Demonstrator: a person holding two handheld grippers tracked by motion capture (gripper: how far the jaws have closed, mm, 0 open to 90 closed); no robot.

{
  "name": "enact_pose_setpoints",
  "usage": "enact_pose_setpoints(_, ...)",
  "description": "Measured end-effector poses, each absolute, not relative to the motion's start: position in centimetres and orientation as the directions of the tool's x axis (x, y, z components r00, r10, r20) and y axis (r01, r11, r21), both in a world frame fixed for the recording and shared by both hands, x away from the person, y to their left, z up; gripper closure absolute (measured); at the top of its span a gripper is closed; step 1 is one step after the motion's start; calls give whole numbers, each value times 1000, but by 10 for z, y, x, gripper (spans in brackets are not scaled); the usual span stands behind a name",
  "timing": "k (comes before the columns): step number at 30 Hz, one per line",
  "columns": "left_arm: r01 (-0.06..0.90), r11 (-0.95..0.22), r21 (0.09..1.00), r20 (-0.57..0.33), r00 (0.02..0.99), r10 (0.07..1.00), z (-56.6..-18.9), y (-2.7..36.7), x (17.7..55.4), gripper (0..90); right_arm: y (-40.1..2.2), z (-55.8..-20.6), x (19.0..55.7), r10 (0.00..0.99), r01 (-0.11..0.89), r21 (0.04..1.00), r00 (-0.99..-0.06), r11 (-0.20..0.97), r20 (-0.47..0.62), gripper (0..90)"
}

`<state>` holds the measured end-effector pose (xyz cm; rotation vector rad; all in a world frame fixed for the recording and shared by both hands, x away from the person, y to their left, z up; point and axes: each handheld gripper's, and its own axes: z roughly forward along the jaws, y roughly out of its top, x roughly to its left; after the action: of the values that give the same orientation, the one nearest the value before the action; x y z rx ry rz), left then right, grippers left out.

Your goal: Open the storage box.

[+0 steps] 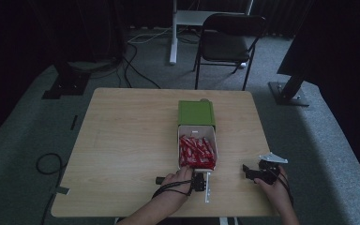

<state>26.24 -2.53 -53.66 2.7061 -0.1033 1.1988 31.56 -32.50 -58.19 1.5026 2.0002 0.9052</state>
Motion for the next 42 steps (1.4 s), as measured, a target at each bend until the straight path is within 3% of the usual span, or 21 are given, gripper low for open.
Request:
enact_pose_setpoints(10,-127,-959,253,676,732,82,-520,-18,258,752,-325,-582,316,958,644,744,-285,180,15,122)
enact_pose_setpoints(20,-108,-872,477,566,797,211,-493,-7,258,753,-325,-582,316,958,644,744,-285,180,15,122)
enact_pose_setpoints(28,-83,-817,570,521,806,282,-479,4,265,752,-325,-582,316,958,644,744,-285,180,15,122)
enact_pose_setpoints(29,-79,-750,657,469,822,324,-472,12,270,752,-325,-582,316,958,643,744,-285,180,14,121)
enact_pose_setpoints(42,-14,-622,783,407,767,496,-454,51,289,727,-325,-582,316,958,644,744,-285,180,15,121)
